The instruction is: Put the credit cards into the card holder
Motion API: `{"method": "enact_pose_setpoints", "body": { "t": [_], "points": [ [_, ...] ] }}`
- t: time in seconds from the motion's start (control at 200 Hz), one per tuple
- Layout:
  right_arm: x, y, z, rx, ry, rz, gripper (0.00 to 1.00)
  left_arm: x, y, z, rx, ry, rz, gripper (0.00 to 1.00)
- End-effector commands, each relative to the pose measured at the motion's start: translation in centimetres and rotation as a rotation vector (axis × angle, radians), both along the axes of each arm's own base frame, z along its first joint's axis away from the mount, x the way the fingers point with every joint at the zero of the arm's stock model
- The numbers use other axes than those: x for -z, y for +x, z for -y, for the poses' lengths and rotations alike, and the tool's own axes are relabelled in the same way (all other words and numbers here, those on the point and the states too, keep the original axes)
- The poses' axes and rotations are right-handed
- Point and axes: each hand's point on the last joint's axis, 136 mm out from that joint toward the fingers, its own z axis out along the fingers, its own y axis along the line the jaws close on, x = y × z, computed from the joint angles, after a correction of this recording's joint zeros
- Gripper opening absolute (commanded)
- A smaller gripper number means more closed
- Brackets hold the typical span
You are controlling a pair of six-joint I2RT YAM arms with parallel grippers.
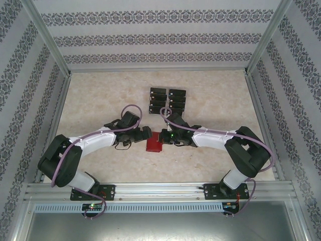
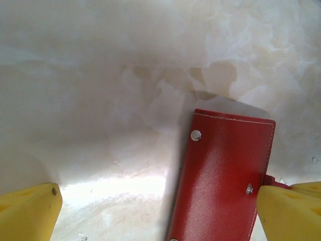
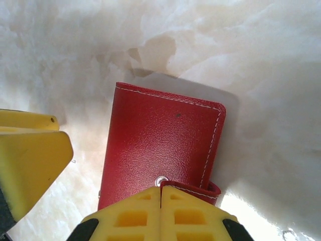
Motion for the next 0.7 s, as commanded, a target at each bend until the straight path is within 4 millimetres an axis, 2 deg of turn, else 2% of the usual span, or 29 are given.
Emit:
{"method": "enact_pose_setpoints", "body": {
  "t": [0.0,0.19,0.43,0.694],
  "points": [
    [-0.7,0.2,0.7,0.031,0.030,0.011,0.00,0.4,-0.5,-0.6,0.082,0.146,-0.009,1.00],
    [0.6,-0.7,3.4,0.075,-0.017,-0.002,0.00,1.1,-0.9,-1.1,0.191,0.351,-0.013,1.00],
    [2.1,-1.9,6.6,0.116,-0.104,-0.013,0.00,2.4,-1.5,-1.2,0.224,0.437,-0.034,1.00],
    [4.2,-2.5,8.7,0.143,-0.208,-0.051,0.16,3.2,-2.3,-1.6,0.207,0.449,-0.053,1.00]
  ]
}}
